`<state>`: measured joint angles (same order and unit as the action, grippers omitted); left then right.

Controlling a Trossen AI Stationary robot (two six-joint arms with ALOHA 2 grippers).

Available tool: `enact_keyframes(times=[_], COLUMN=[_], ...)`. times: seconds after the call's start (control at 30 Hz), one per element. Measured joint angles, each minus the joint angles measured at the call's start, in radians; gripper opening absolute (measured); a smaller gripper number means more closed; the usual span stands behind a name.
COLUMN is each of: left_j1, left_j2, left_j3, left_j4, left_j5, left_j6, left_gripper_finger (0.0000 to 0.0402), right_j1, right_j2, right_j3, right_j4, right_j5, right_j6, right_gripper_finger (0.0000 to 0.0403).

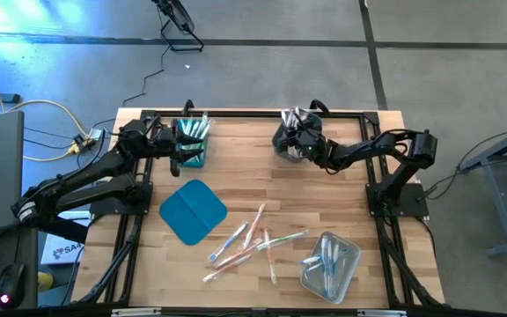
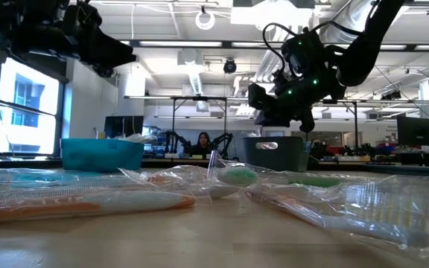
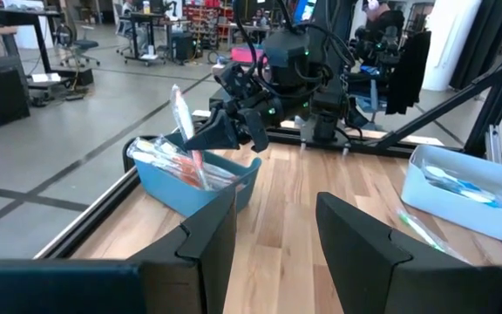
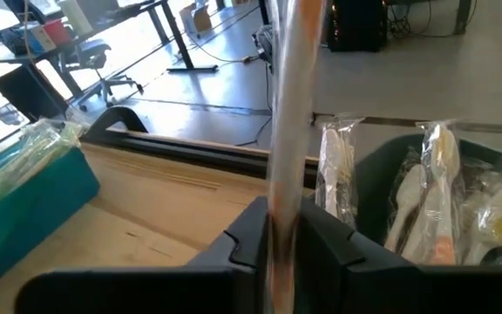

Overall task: Pick & Place Toothbrushes
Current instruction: Put the orange toothbrush into the dark gray bin

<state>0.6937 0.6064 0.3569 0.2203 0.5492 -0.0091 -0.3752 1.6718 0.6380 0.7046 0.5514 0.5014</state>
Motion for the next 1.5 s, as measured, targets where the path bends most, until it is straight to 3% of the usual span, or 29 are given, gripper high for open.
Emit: enact_keyframes(times=[0.27, 0.37, 0.57, 0.8, 1.03, 1.5], left_j1=[0.0, 0.0, 0.0, 0.0, 0.0, 0.0], left_j2=[0.0, 0.0, 0.0, 0.0, 0.0, 0.0], left_j3=[0.0, 0.0, 0.0, 0.0, 0.0, 0.0], left_j4=[-0.018, -0.018, -0.029, -0.038, -0.038, -0.04], left_j5=[0.0, 0.0, 0.0, -0.002, -0.002, -0.004], left_j6=[0.0, 0.0, 0.001, 0.004, 0.004, 0.004], left_gripper_finger=[0.0157, 0.0157, 0.0157, 0.0157, 0.0157, 0.0157], right_j1=[0.0, 0.0, 0.003, 0.04, 0.106, 0.208], right_j2=[0.0, -0.001, -0.022, -0.055, -0.137, -0.188], right_j3=[0.0, 0.0, 0.0, 0.0, 0.0, 0.001], right_j4=[-0.033, -0.051, -0.078, -0.056, -0.027, 0.05], right_j5=[0.004, 0.069, 0.188, 0.213, 0.125, -0.223], right_j6=[-0.003, -0.008, -0.015, -0.087, -0.186, -0.29], right_gripper_finger=[0.012, 0.0136, 0.0139, 0.0129, 0.0125, 0.0125])
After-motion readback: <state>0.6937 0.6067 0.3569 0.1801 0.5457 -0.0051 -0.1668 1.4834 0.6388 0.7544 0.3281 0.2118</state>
